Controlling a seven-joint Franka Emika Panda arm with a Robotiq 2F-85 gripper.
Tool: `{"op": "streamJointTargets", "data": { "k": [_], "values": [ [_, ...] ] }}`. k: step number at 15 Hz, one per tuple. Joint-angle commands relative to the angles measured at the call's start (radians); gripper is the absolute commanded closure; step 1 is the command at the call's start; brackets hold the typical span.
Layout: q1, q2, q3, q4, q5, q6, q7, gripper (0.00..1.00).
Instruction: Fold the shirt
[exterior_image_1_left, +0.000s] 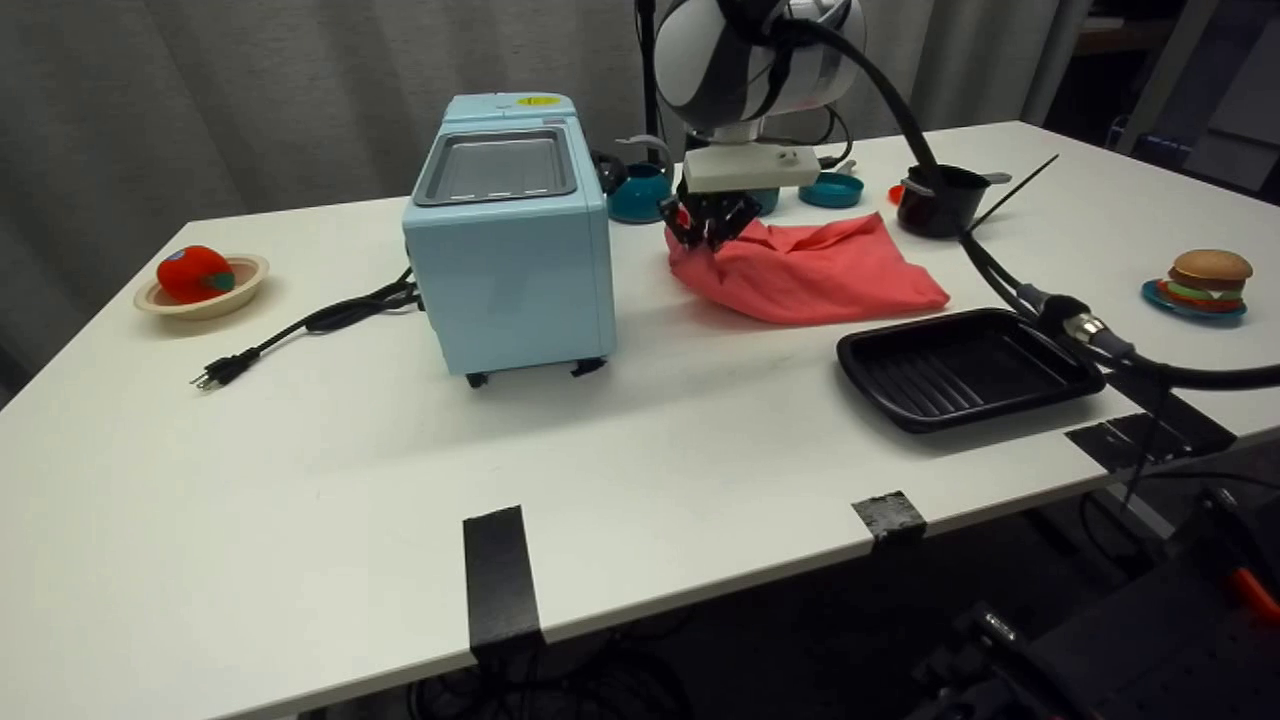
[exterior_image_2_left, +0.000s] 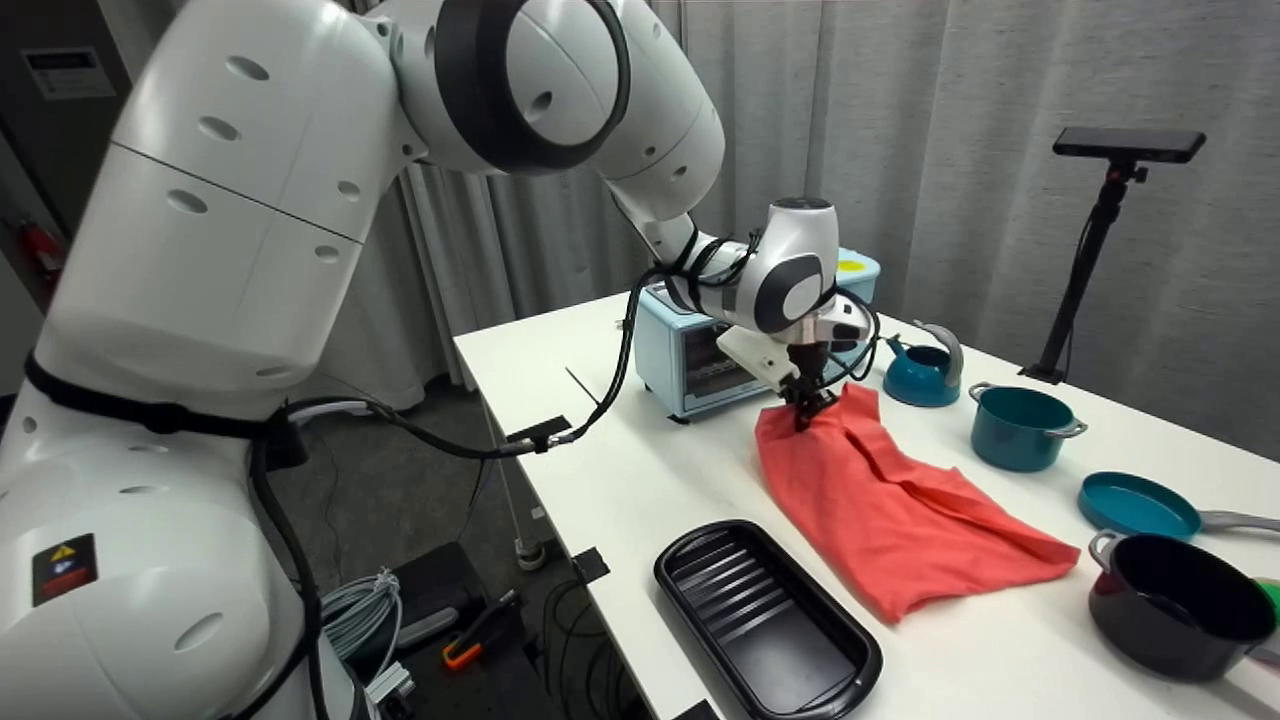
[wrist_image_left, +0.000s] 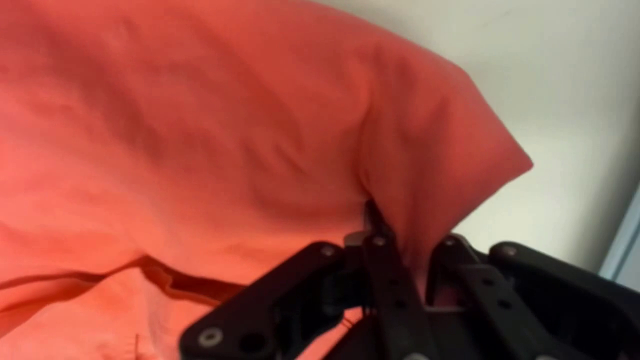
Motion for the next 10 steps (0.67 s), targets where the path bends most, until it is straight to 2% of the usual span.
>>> {"op": "streamJointTargets", "data": {
  "k": [1,5,10],
  "values": [
    [-0.081,-0.078,0.065,0.005,0.122,-0.046,-0.107,0.97],
    [-0.148,-0.144,0.084,0.017,0.220,-0.091,-0.192,0.97],
    [-0.213,-0.208,0.050,-0.001,0.268,-0.155,-0.263,0.97]
  ]
}}
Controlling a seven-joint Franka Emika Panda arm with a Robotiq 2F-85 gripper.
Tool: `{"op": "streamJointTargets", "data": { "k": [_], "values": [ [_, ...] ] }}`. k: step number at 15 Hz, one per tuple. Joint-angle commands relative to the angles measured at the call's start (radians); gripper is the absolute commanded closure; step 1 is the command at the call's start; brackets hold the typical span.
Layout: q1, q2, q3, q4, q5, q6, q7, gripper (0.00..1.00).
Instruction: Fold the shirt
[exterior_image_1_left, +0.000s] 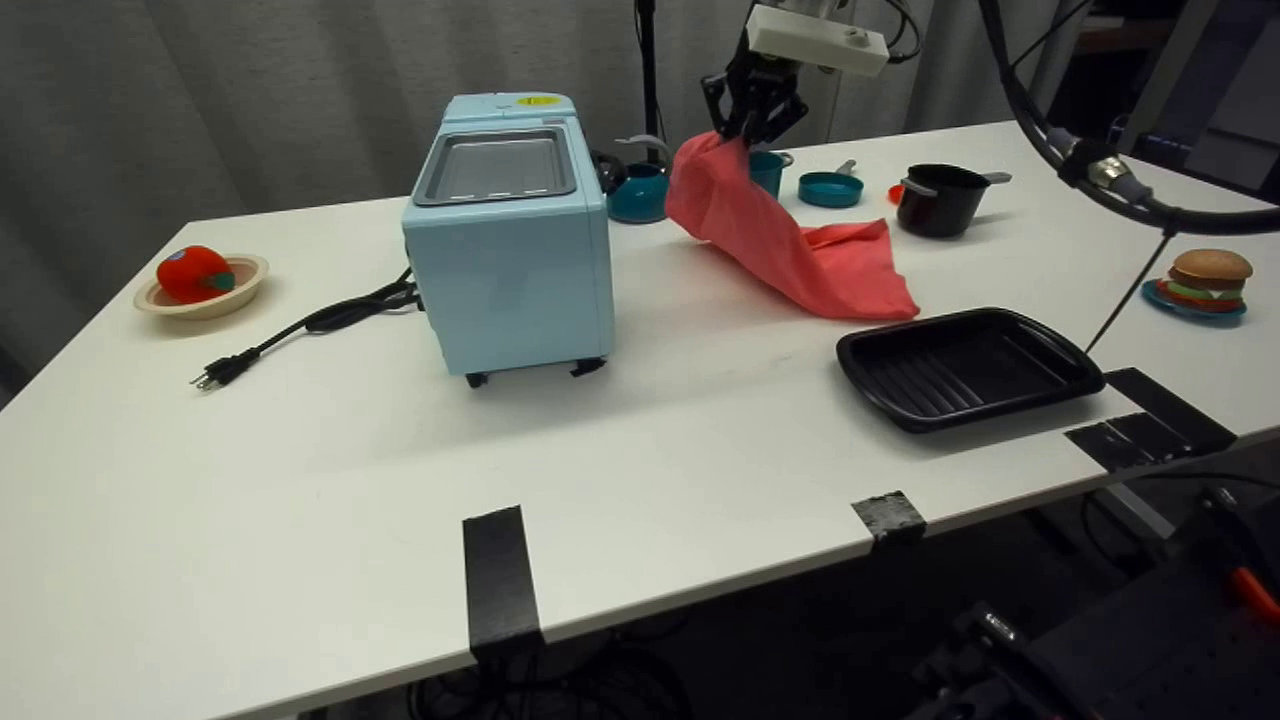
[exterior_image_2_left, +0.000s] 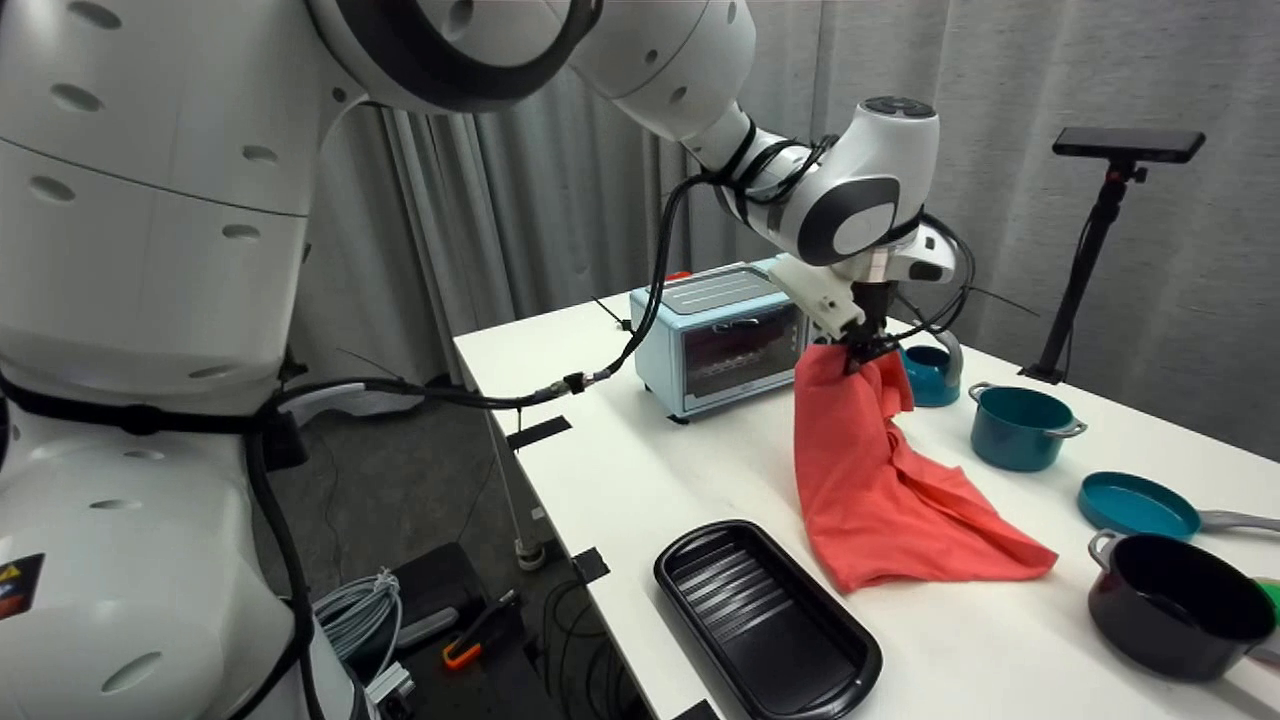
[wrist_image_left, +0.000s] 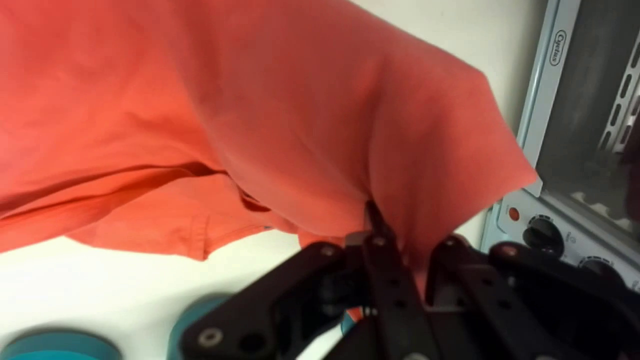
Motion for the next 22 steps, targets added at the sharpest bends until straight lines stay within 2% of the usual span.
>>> {"op": "streamJointTargets", "data": {
  "k": [1,5,9,10,12,19,22],
  "values": [
    [-0.051,-0.055,-0.017,-0.018,0.036,-0.057,-0.065,0.97],
    [-0.077,-0.079,-0.071,-0.043,0.003,-0.076,-0.058,0.97],
    [-0.046,-0.056,-0.161,-0.098,-0.122,-0.073,0.010,0.97],
    [-0.032,-0.047,-0.184,-0.119,-0.168,-0.085,0.041,0.63],
    [-0.019,-0.036,-0.206,-0.151,-0.234,-0.108,0.074,0.56],
    [0.032,-0.071,-0.233,-0.180,-0.368,-0.097,0.157,0.02],
    [0.050,-0.124,-0.241,-0.185,-0.425,-0.092,0.186,0.00]
  ]
}}
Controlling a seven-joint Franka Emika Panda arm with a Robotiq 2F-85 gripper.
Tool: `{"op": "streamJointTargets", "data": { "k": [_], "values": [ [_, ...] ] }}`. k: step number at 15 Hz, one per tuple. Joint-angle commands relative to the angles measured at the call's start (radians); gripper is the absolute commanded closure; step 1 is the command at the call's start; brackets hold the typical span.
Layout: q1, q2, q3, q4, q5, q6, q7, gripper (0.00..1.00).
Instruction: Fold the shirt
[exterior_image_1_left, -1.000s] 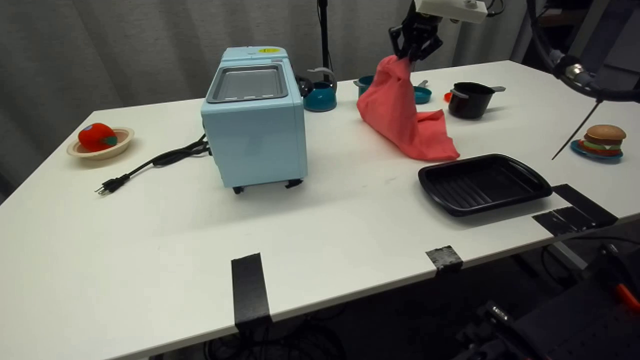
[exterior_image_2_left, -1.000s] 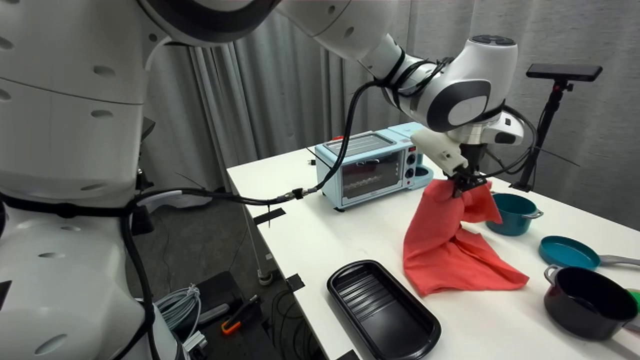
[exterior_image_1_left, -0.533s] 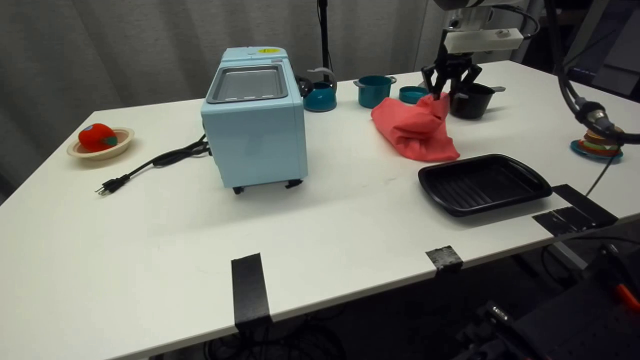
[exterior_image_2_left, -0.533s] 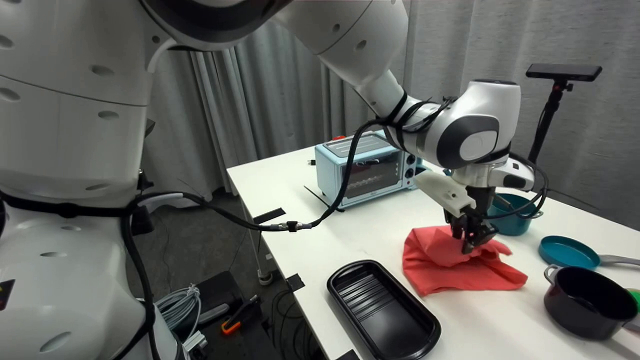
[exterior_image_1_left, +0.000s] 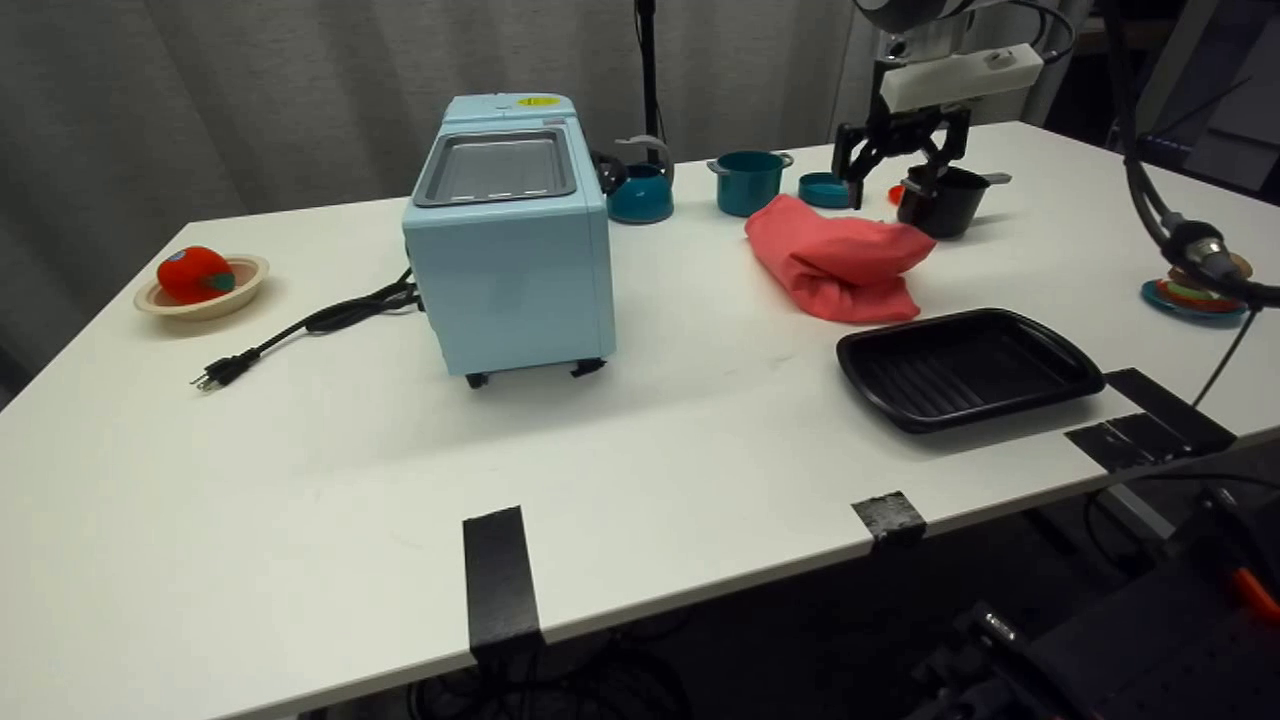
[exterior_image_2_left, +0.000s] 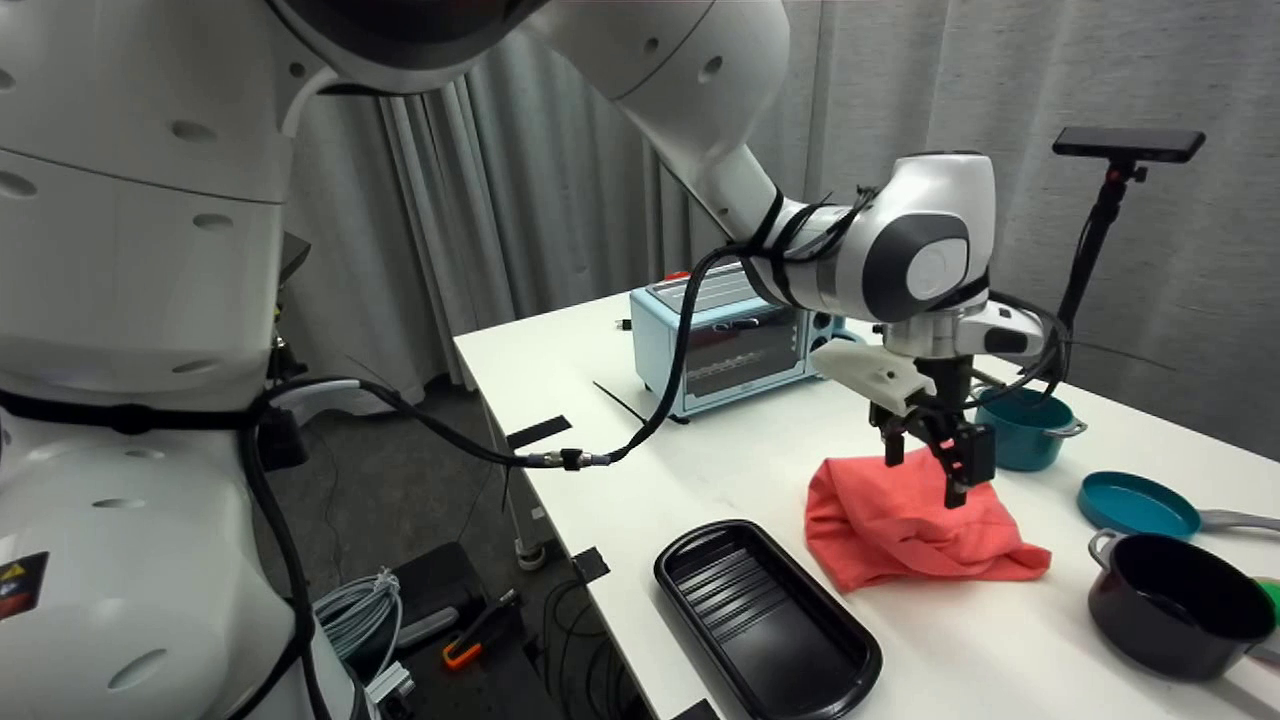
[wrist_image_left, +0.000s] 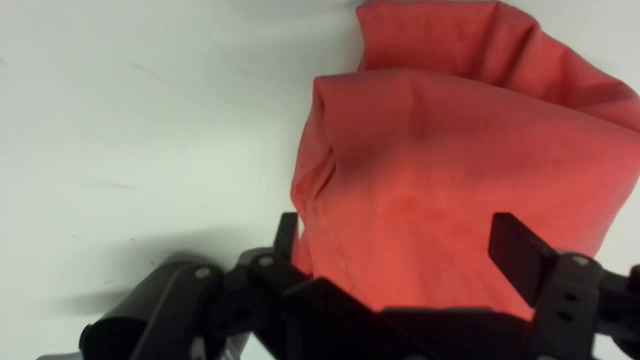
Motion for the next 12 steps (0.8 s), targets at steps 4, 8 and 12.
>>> {"op": "streamJointTargets", "data": {
  "k": [4,8,12],
  "values": [
    [0.025,-0.153,-0.014,-0.009,-0.069,-0.009,0.031,0.00],
    [0.014,-0.232,-0.009,-0.005,-0.072,0.001,0.029,0.00],
    [0.003,-0.300,-0.001,-0.015,-0.062,0.002,0.027,0.00]
  ]
}}
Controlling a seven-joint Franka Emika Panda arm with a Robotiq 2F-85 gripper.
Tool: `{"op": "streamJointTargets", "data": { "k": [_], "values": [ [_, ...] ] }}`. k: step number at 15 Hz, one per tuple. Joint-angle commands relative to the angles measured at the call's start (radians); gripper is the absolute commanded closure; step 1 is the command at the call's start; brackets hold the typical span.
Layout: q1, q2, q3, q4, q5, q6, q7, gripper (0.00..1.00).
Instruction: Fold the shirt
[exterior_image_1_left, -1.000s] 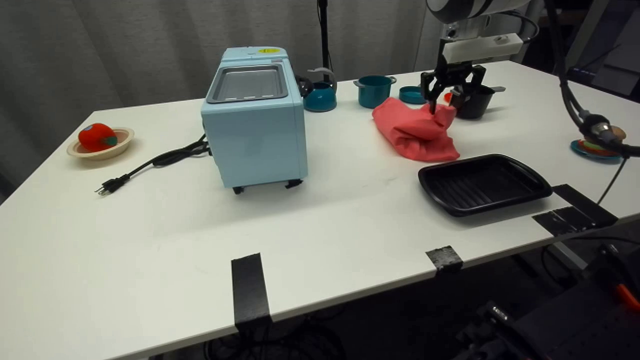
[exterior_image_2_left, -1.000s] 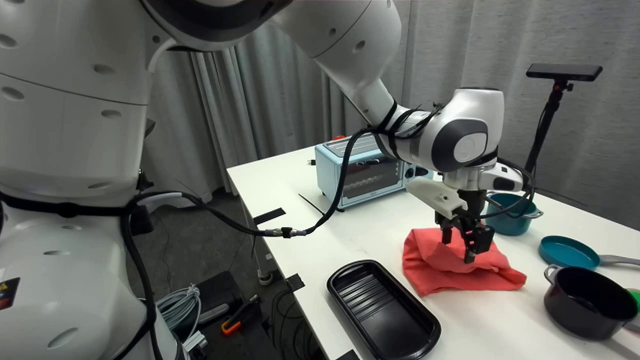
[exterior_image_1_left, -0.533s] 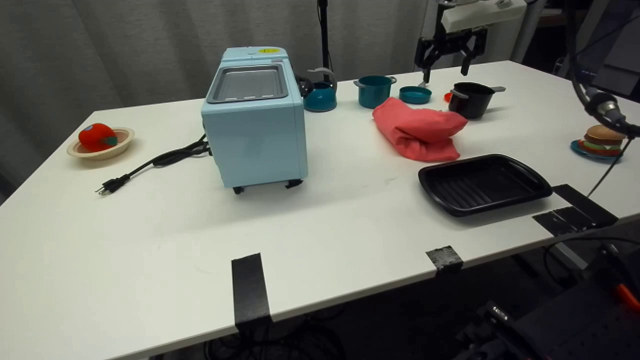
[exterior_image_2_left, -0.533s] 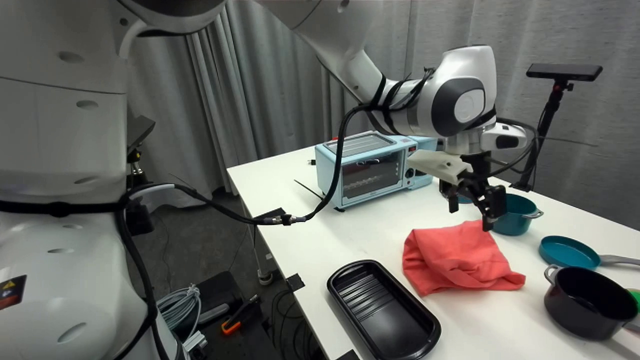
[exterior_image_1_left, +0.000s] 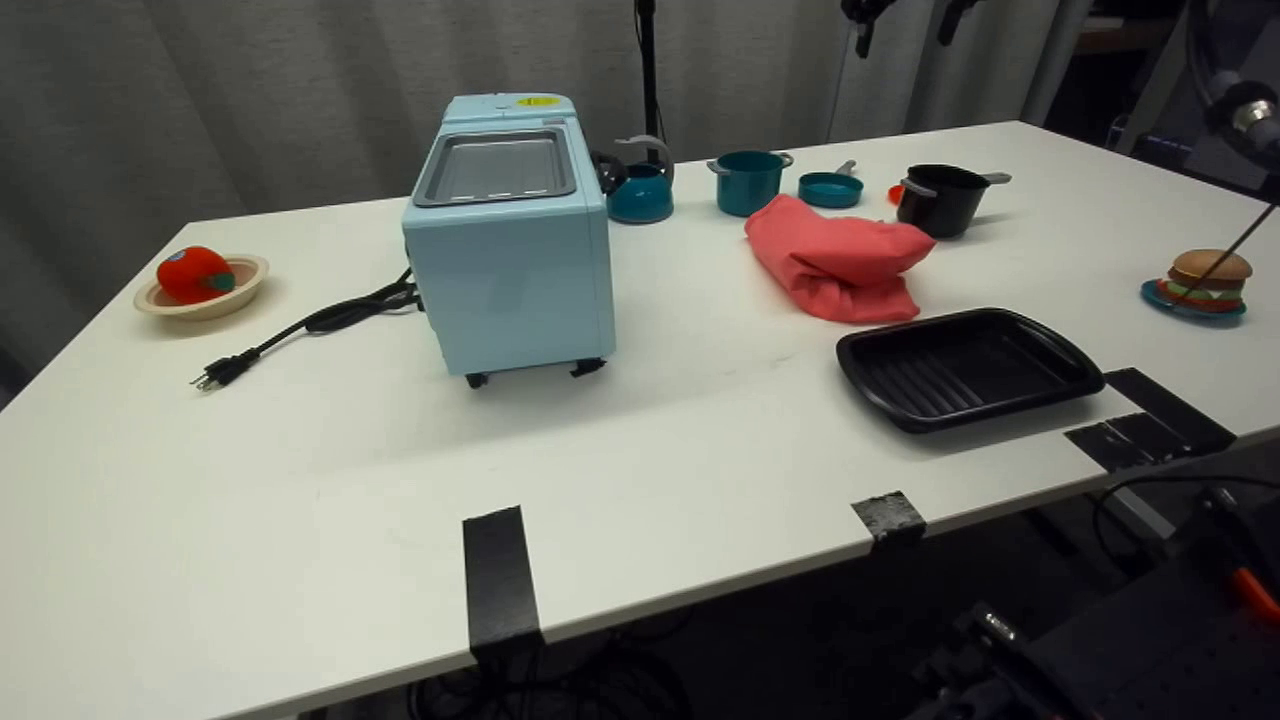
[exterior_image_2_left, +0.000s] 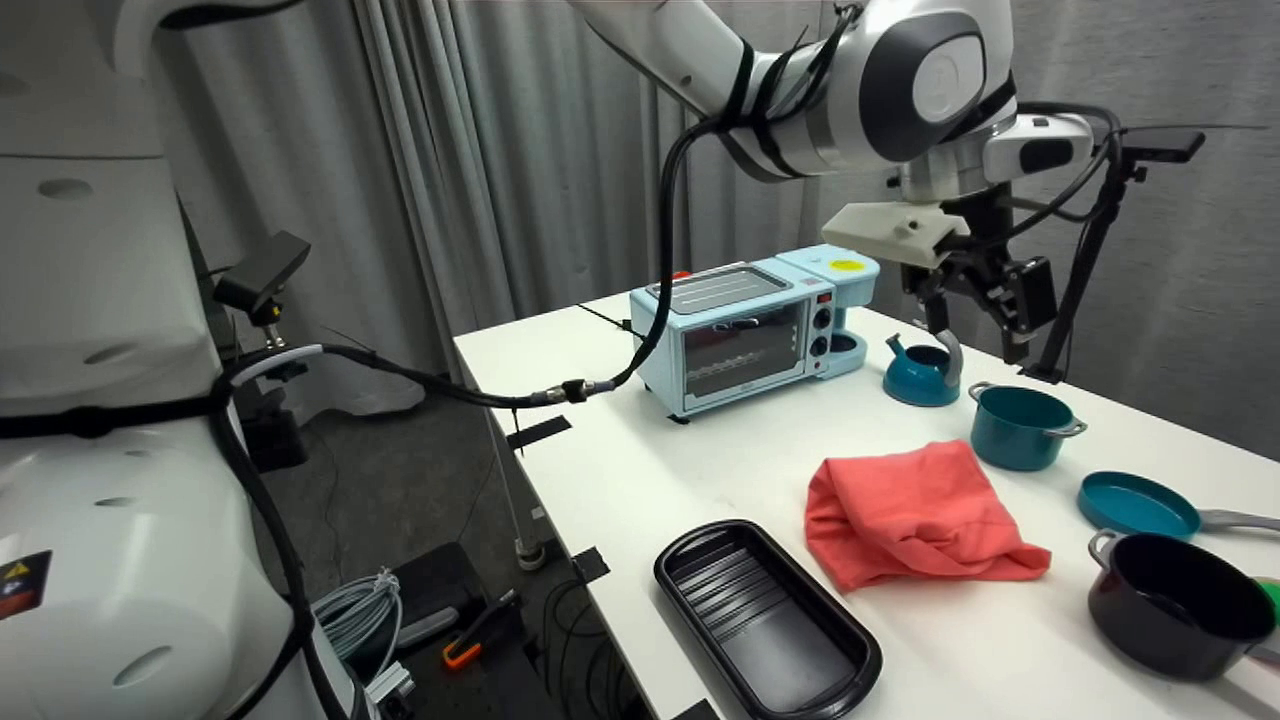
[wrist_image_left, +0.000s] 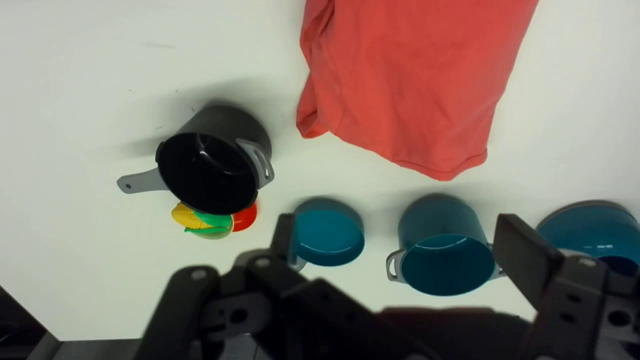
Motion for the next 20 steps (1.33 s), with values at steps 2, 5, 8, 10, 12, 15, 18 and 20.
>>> {"op": "streamJointTargets", "data": {
  "k": [2,5,8,10,12,15,18,20],
  "values": [
    [-0.014,-0.096,0.007,-0.040,-0.012,0.003,0.007,0.00],
    [-0.022,-0.142,0.014,-0.067,0.020,-0.009,-0.015,0.00],
    [-0.022,-0.106,0.016,-0.033,0.006,-0.004,-0.003,0.00],
    [-0.023,-0.114,0.017,-0.042,0.006,-0.003,-0.003,0.00],
    [-0.023,-0.115,0.017,-0.046,0.006,-0.003,-0.003,0.00],
    [-0.023,-0.115,0.017,-0.046,0.006,-0.003,-0.003,0.00],
    [-0.023,-0.115,0.017,-0.046,0.006,-0.003,-0.003,0.00],
    [-0.023,-0.115,0.017,-0.046,0.006,-0.003,-0.003,0.00]
  ]
}}
